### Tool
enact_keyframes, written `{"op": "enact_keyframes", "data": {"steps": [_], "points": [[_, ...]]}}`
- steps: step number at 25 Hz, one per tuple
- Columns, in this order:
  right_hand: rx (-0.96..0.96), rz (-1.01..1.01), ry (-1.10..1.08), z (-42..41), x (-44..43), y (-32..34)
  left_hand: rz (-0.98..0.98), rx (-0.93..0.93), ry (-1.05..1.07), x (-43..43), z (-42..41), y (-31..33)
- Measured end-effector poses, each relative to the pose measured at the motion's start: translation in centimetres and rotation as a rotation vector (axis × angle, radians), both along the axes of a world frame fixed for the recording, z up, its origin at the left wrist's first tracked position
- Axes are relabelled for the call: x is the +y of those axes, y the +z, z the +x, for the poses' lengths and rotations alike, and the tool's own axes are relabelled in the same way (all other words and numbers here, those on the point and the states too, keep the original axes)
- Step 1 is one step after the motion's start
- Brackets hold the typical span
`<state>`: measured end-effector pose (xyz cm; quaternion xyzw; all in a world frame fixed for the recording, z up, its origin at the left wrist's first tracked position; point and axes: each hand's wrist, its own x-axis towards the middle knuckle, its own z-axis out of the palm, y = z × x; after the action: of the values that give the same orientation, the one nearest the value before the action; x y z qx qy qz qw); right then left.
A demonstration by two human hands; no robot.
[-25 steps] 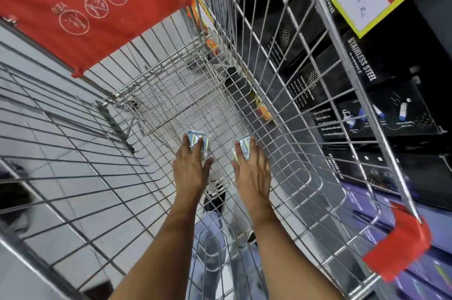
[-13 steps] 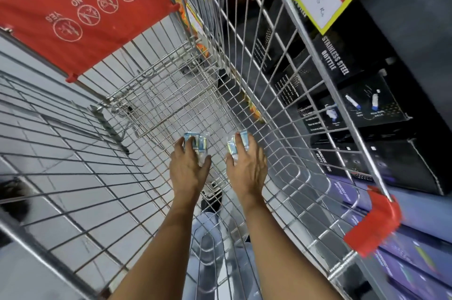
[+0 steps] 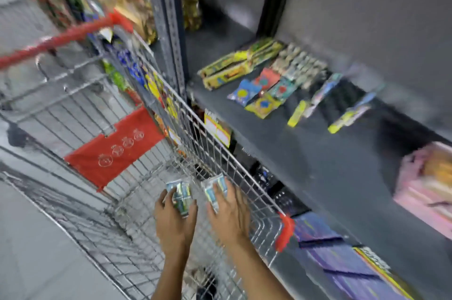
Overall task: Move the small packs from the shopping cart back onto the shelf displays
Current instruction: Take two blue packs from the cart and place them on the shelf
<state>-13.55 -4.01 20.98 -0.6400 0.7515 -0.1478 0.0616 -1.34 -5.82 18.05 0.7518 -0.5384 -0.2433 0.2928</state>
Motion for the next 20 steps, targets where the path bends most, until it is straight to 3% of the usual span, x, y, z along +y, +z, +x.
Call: {"op": "enact_keyframes", "data": {"steps": [5,10,20], "points": [[0.065,-0.211,-0.015,-2.9,1.7,8.9,-0.347,0.015,-0.14,-1.5,-2.9,10.2],[0.129,-0.359,-0.172,-10.7,3.3,16.1,-0.503,0.063,-0.327,-2.4,-10.7,16.9],[0.206,-0.412,-0.694,-27.2,15.9,20.0,-0.406,0.195,-0.909,9.1,-30.7,20.8]]}}
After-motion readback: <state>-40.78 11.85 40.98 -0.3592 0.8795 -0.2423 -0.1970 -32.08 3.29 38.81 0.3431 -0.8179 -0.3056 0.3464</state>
